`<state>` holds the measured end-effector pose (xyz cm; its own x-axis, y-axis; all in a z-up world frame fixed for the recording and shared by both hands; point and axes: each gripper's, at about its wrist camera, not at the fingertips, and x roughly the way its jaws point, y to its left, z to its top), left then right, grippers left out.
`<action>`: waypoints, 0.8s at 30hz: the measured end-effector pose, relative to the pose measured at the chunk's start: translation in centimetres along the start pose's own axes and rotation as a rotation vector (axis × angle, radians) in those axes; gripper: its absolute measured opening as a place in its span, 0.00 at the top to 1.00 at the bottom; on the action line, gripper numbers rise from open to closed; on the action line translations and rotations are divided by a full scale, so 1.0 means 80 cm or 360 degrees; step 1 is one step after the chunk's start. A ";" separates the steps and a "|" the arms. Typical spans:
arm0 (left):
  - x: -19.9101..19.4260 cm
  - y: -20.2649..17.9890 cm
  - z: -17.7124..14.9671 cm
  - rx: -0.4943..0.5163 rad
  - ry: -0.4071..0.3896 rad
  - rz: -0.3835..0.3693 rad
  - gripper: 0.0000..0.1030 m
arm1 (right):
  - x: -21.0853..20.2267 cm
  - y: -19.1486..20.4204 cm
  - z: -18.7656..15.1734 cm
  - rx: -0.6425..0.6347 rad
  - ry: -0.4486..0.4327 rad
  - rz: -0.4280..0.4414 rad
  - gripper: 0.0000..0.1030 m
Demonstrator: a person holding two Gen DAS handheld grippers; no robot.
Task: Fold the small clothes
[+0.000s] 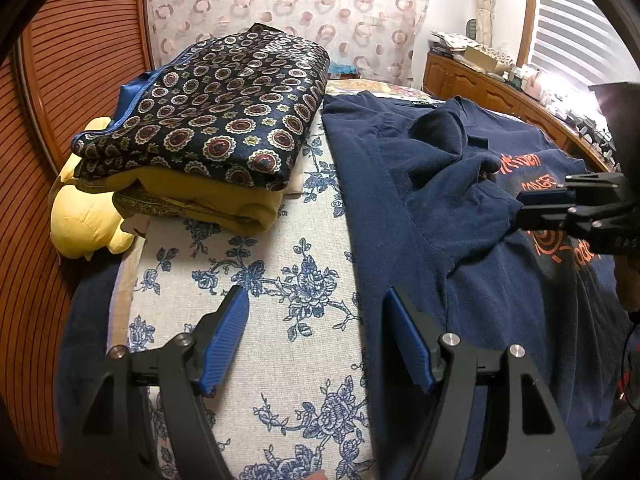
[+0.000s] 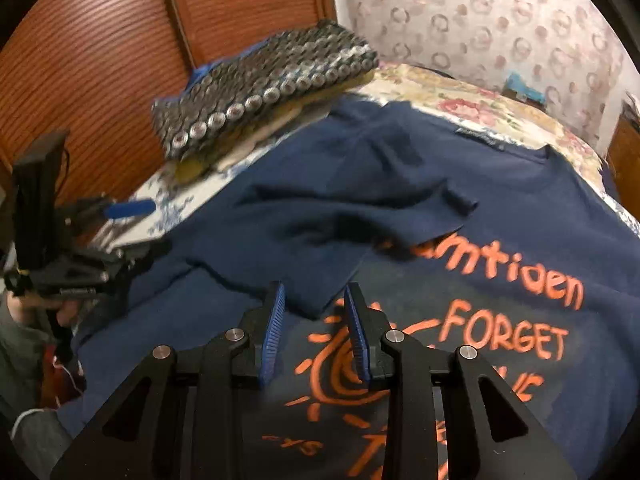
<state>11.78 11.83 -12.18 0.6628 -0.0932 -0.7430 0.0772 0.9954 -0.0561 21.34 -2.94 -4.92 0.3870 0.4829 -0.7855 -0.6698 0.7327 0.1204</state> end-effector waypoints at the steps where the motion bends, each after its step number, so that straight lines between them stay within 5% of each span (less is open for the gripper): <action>1: 0.000 0.000 0.000 0.0000 0.0000 0.0000 0.31 | 0.003 -0.001 -0.001 0.0014 0.0005 -0.0003 0.71; 7: 0.000 -0.001 0.000 -0.0001 -0.0001 0.0001 0.31 | 0.006 0.000 0.000 0.0015 0.0000 0.0014 0.73; 9: -0.001 0.000 0.000 -0.0003 -0.0002 0.0004 0.31 | 0.006 0.003 0.000 -0.0006 0.0001 0.0050 0.89; 12: -0.005 0.003 -0.001 -0.0017 -0.0015 0.0006 0.31 | -0.005 0.009 -0.002 -0.0048 -0.0031 0.0078 0.98; 24: -0.062 -0.045 0.023 0.0113 -0.0187 -0.0013 0.31 | -0.062 0.031 -0.036 -0.0115 -0.0053 0.0138 0.98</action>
<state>9.56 8.69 -7.05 0.7442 -0.1075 -0.6593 0.1328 0.9911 -0.0116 15.97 -4.91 -2.50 0.3460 0.5594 -0.7532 -0.7452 0.6516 0.1417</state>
